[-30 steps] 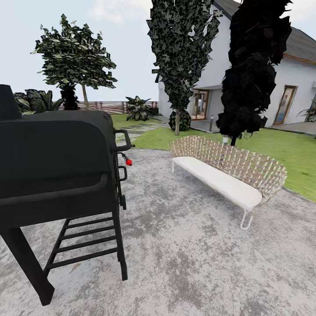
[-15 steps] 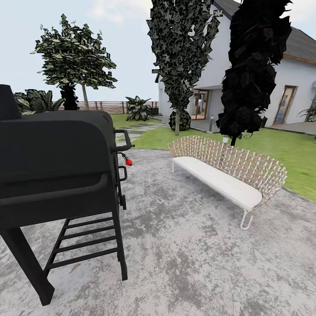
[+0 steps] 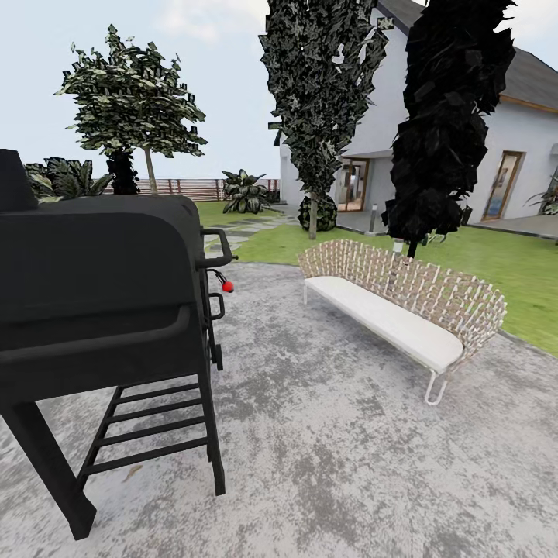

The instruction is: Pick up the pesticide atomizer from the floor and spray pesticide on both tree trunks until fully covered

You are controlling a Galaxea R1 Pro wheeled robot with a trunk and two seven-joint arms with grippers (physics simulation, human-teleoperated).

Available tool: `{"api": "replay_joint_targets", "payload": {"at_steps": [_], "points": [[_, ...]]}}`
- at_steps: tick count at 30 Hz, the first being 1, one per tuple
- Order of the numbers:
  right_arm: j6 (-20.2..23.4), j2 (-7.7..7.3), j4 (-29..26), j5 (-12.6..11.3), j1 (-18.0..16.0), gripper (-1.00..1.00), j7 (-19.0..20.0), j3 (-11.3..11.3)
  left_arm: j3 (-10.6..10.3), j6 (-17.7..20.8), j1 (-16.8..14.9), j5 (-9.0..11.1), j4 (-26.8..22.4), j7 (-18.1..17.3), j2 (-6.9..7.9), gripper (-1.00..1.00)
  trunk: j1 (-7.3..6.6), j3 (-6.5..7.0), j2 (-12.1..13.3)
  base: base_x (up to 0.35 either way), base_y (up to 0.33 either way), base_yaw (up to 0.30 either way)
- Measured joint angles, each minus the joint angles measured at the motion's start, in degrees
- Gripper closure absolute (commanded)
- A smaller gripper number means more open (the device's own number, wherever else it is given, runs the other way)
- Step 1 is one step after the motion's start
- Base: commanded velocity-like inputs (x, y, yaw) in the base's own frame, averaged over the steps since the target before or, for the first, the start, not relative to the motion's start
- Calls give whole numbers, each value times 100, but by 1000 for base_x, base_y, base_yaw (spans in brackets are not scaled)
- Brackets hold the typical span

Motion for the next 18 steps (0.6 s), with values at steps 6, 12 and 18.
{"api": "replay_joint_targets", "payload": {"at_steps": [6,12,18], "points": [[-4,-6,-11,-9,0,-100,-1,-17,0,-113,0,-3,-194,6,24,-100,0,0,0,0,0,0],[-385,-24,-171,-7,-1,-100,1,-20,0,-735,-13,-9,-672,25,28,-100,0,-1,0,0,0,0],[-893,-32,-879,20,-1,-100,15,-18,-8,-1231,-310,-45,-1501,71,17,-100,0,1,0,0,0,0]]}}
